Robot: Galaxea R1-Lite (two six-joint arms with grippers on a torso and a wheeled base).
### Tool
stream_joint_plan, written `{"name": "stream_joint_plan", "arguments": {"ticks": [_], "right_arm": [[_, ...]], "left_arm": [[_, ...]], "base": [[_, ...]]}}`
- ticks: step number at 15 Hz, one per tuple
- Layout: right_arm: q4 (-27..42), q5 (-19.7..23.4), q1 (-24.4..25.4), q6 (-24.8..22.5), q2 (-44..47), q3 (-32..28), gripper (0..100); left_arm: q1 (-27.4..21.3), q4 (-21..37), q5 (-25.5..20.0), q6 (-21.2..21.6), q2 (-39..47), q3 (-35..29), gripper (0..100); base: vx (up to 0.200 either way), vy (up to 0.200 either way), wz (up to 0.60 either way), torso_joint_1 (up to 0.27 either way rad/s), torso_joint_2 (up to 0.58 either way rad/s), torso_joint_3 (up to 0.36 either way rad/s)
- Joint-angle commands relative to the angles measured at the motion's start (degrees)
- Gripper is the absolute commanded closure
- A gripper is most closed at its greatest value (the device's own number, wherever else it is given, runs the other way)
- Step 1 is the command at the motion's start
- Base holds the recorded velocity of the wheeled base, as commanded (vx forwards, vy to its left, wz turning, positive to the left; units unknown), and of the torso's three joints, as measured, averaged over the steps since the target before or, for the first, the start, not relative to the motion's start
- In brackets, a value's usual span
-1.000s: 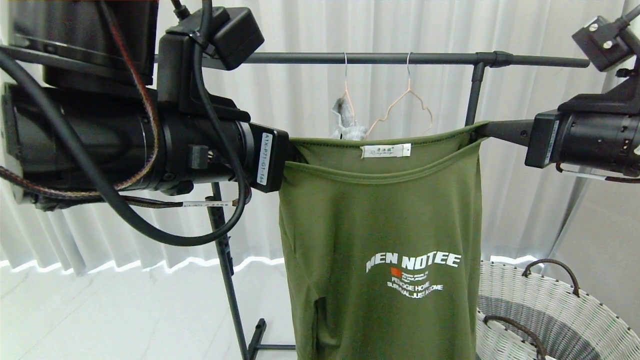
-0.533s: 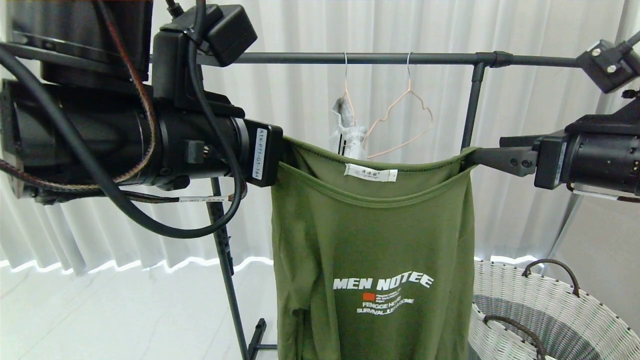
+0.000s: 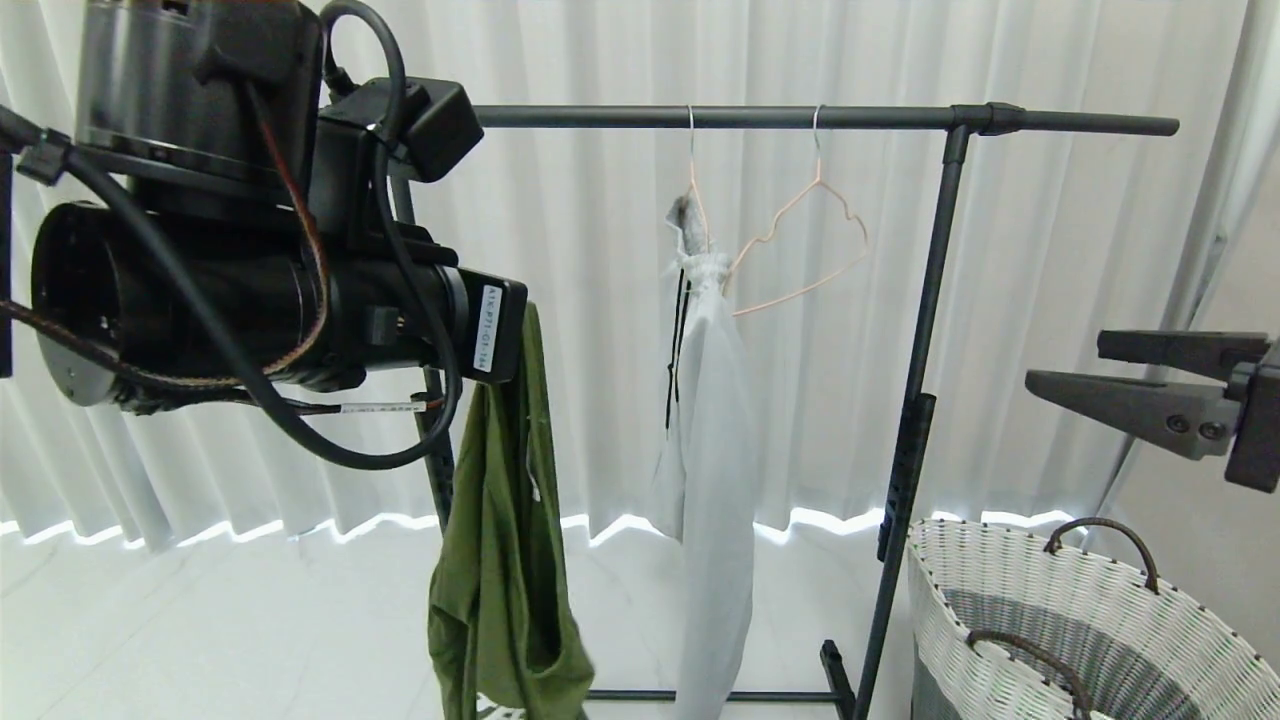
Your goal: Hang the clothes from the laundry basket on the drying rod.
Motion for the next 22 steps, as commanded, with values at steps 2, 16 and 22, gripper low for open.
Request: {"name": "stream_joint_plan", "arguments": {"ticks": [2, 16, 22], "right_arm": [[9.6, -6.7, -11.8, -3.6, -2.2, 6.1, 0], [-22.9, -16.1, -19.4, -8.6, -7.9, 37.4, 0], [-22.8, -15.9, -19.2, -7.9, -5.5, 38.9, 0]], "left_arm": [[0.2, 0.0, 0.0, -0.1, -3.5, 3.0, 100], [0.2, -3.7, 3.6, 5.5, -8.8, 10.2, 100], [0.2, -3.7, 3.5, 5.2, -7.9, 10.7, 100]], "base": [[0.000, 0.000, 0.00, 0.000, 0.00, 0.000], [0.000, 0.000, 0.00, 0.000, 0.00, 0.000], [0.000, 0.000, 0.00, 0.000, 0.00, 0.000]]}}
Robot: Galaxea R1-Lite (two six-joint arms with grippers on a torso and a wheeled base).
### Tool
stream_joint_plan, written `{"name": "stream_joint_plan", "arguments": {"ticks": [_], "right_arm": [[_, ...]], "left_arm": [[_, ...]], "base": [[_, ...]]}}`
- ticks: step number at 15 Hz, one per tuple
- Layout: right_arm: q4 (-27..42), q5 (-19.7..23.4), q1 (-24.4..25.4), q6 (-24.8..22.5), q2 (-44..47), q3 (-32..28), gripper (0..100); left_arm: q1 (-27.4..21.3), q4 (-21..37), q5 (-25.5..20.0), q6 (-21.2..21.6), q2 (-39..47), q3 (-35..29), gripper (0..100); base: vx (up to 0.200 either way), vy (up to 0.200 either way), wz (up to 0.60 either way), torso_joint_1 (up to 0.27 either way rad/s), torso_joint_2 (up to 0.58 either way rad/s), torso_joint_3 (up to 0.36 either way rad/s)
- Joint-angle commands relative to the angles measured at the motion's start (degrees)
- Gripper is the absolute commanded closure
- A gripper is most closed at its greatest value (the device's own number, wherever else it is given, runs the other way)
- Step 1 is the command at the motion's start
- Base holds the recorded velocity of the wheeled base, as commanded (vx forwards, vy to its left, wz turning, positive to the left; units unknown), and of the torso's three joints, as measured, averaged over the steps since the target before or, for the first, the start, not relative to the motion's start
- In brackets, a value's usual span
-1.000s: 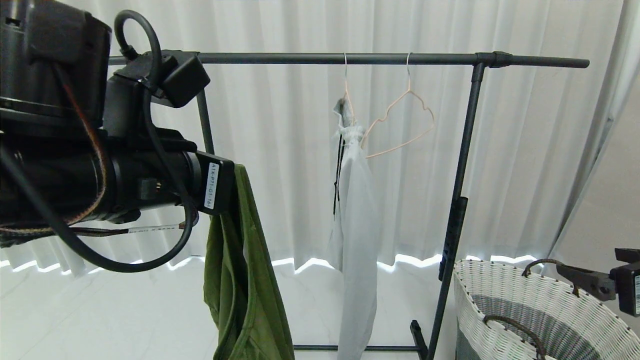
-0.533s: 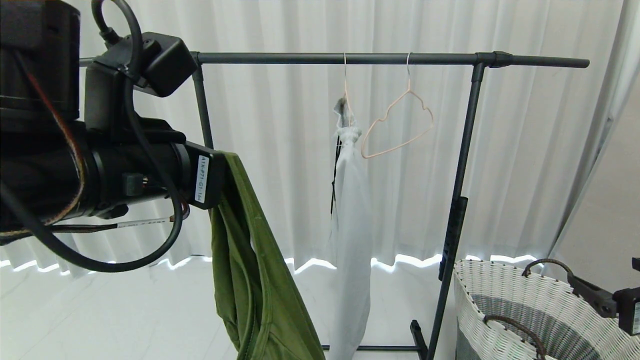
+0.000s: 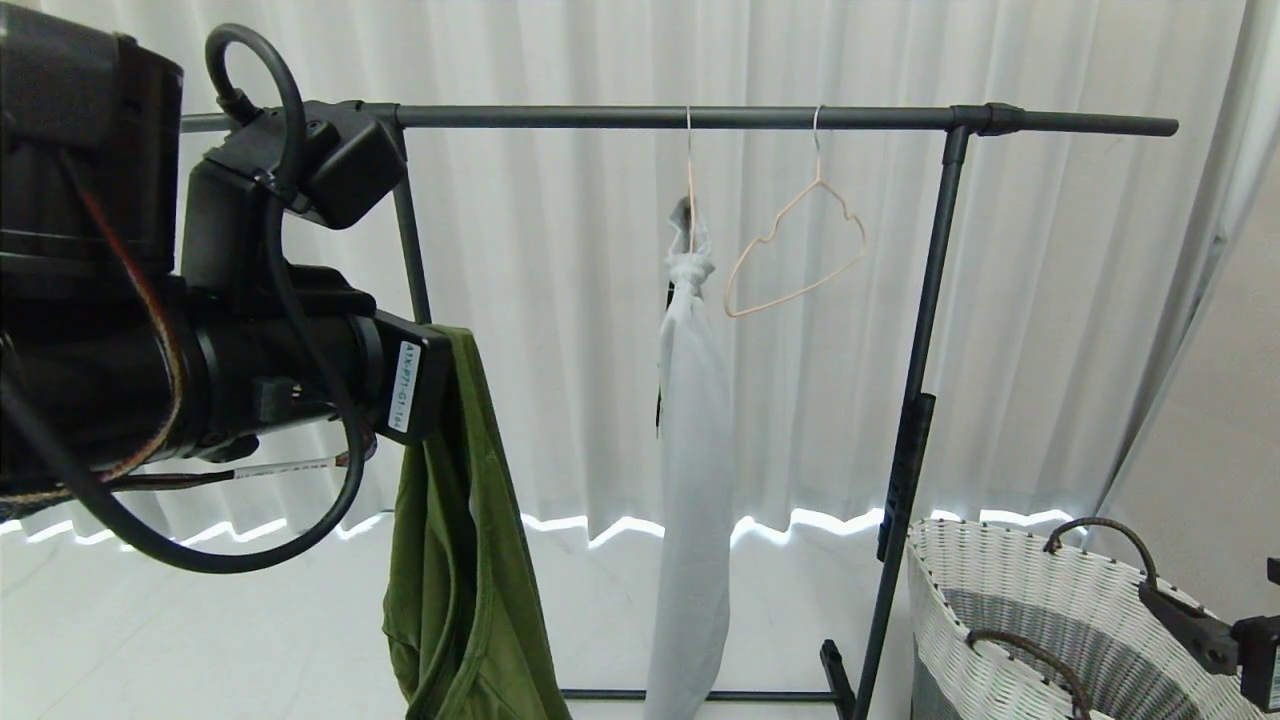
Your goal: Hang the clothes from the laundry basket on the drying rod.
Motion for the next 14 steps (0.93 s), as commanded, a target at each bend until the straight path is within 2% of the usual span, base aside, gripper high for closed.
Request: {"name": "stream_joint_plan", "arguments": {"ticks": [1, 7, 14], "right_arm": [[-0.1, -0.1, -0.1, 0.0, 2.9, -0.1, 0], [0.0, 0.1, -0.1, -0.4, 3.6, 0.8, 0], [0.0, 0.1, -0.1, -0.3, 3.4, 0.9, 0]], "left_arm": [[0.0, 0.0, 0.0, -0.1, 0.2, 0.1, 100], [0.0, 0.0, 0.0, 0.1, 0.0, 0.0, 100], [0.0, 0.0, -0.1, 0.1, -0.2, 0.4, 100]], "base": [[0.000, 0.000, 0.00, 0.000, 0.00, 0.000], [0.000, 0.000, 0.00, 0.011, -0.02, -0.015], [0.000, 0.000, 0.00, 0.137, -0.41, -0.228]]}}
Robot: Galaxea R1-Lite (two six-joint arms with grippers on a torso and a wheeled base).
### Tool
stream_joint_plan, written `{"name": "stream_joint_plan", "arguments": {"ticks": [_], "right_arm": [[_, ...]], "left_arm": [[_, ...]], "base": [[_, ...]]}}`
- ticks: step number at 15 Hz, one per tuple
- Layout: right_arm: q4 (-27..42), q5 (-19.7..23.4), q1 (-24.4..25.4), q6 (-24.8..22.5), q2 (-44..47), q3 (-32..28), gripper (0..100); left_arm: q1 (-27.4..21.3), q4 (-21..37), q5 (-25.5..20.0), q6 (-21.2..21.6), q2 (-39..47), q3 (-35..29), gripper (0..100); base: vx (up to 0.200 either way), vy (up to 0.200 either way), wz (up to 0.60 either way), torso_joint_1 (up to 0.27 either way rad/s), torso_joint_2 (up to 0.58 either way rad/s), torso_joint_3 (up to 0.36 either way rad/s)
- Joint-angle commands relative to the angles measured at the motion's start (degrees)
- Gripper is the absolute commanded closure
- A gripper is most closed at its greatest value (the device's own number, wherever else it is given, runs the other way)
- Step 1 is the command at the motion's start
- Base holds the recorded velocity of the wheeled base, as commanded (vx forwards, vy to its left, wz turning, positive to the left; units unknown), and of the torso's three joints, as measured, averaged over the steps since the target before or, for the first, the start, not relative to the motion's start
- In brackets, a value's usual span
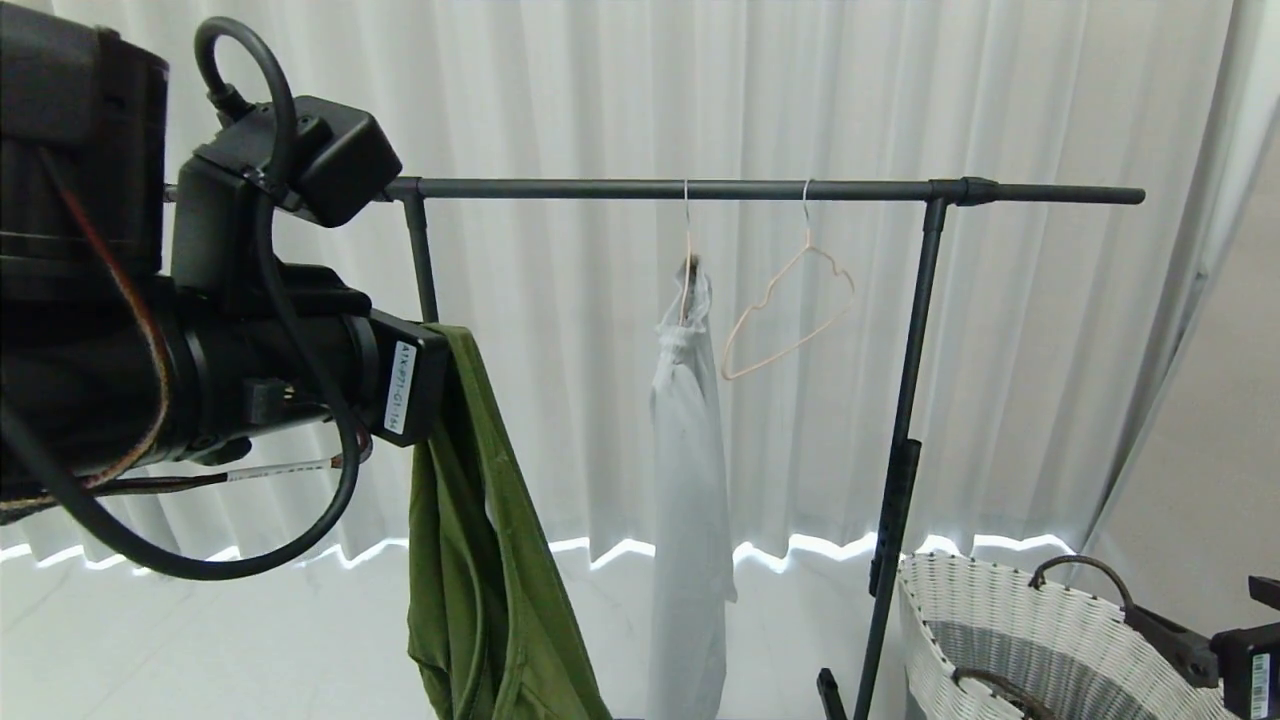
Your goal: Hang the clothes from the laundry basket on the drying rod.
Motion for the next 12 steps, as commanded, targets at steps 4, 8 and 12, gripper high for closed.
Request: {"name": "stream_joint_plan", "arguments": {"ticks": [4, 8, 12], "right_arm": [[0.1, 0.0, -0.1, 0.3, 0.1, -0.2, 0], [0.0, -0.1, -0.2, 0.4, 0.1, -0.3, 0], [0.0, 0.0, -0.4, 0.3, 0.1, -0.3, 0]], "left_arm": [[0.2, 0.1, 0.2, 0.1, -1.4, 2.0, 100], [0.2, 0.1, 0.2, 0.0, -1.3, 2.1, 100], [0.2, 0.1, 0.1, 0.0, -1.3, 2.7, 100]], "base": [[0.000, 0.000, 0.00, 0.294, -0.47, -0.261], [0.000, 0.000, 0.00, 0.242, -0.49, -0.259], [0.000, 0.000, 0.00, 0.246, -0.51, -0.268]]}}
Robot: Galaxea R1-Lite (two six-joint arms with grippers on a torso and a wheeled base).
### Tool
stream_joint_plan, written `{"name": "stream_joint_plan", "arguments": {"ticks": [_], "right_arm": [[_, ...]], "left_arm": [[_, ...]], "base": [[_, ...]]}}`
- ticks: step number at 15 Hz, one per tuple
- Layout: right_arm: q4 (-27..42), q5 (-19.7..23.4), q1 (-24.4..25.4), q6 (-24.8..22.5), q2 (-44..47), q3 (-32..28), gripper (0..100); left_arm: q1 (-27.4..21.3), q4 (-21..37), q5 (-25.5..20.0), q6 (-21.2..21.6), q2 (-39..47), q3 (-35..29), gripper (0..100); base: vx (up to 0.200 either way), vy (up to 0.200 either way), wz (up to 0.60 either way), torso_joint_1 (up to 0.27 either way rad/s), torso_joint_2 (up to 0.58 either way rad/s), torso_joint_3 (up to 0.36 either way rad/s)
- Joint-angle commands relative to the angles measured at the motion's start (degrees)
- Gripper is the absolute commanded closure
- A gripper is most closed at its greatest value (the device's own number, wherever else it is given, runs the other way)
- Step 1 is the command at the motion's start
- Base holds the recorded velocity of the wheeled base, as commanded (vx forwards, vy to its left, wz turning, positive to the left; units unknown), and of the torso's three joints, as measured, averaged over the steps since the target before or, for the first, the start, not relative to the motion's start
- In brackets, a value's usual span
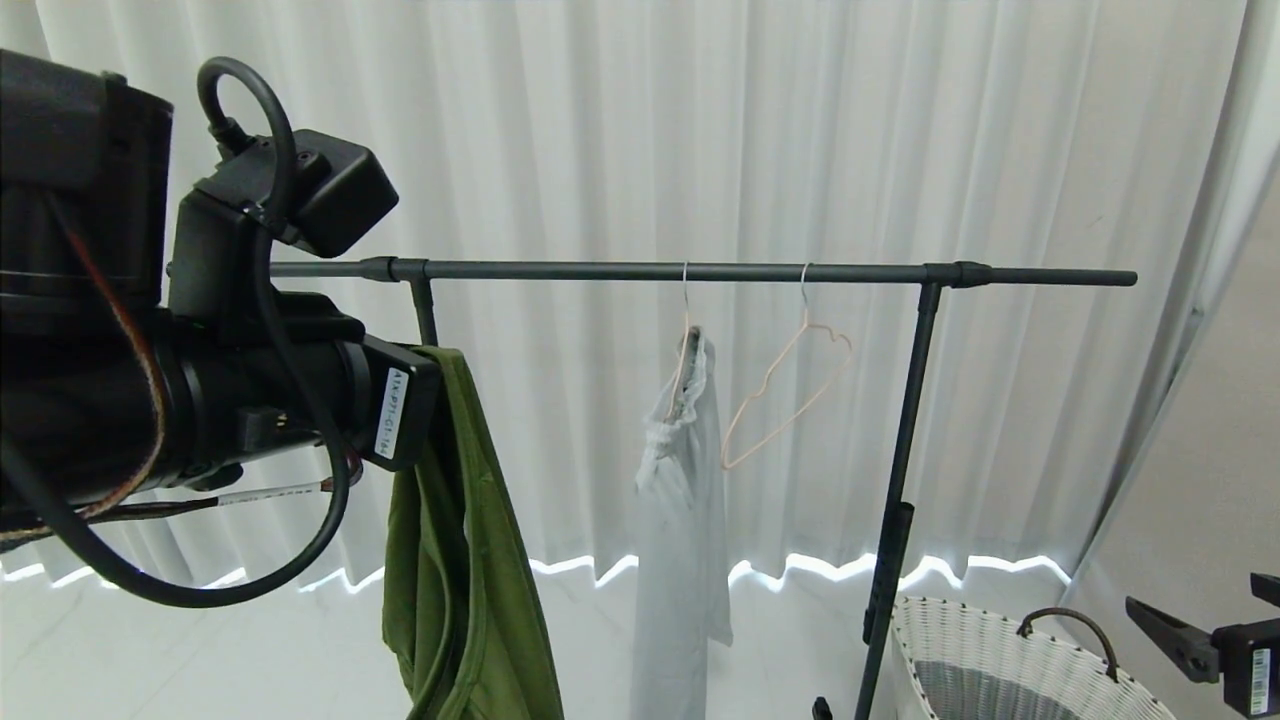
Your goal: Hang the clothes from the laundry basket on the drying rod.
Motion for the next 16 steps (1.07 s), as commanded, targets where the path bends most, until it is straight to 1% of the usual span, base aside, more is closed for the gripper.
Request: {"name": "stream_joint_plan", "arguments": {"ticks": [1, 5, 7, 9, 12, 13, 14, 15, 16], "right_arm": [[0.0, 0.0, 0.0, -0.1, 0.1, 0.0, 0], [0.0, 0.0, 0.0, -0.1, 0.0, 0.1, 0], [0.0, 0.0, 0.0, -0.1, 0.0, 0.1, 0], [0.0, 0.0, 0.0, -0.1, 0.1, 0.1, 0], [-0.1, 0.0, 0.0, 0.0, -0.6, 0.3, 0], [-0.2, 0.1, 0.2, 0.0, -2.2, 0.5, 0], [0.1, 1.3, 0.6, -0.1, -3.4, -0.2, 0], [0.1, 3.6, 0.9, -0.3, -3.3, -1.5, 0], [0.1, 4.0, 0.9, -0.3, -2.7, -2.2, 0]], "left_arm": [[-0.1, 0.0, 0.0, 0.0, -0.1, 0.1, 100], [0.0, 0.0, 0.0, -0.1, -0.4, 0.8, 100], [0.1, -0.1, 0.0, -0.1, -1.2, 2.0, 100], [0.3, -0.5, 0.0, 0.1, -2.8, 4.0, 100], [1.6, -5.7, -0.1, 0.1, -4.0, 8.4, 100], [1.9, -7.1, 0.0, 0.2, -4.0, 9.1, 100], [2.5, -7.7, -0.1, 0.3, -4.0, 9.0, 100], [3.0, -7.7, -0.3, 0.3, -4.0, 8.9, 100], [3.2, -7.7, -0.3, 0.3, -4.0, 9.1, 100]], "base": [[0.000, 0.000, 0.00, 0.251, -0.53, -0.286], [0.000, 0.000, 0.00, 0.262, -0.54, -0.280], [0.000, 0.000, 0.00, 0.168, -0.36, -0.176], [0.000, 0.000, 0.00, 0.058, -0.11, -0.058], [0.000, 0.000, 0.00, 0.000, 0.00, 0.000], [0.000, 0.000, 0.00, 0.000, 0.00, 0.000], [0.000, 0.000, 0.00, 0.000, 0.00, 0.000], [0.000, 0.000, 0.00, 0.000, 0.00, 0.000], [0.000, 0.000, 0.00, 0.000, 0.00, 0.000]]}}
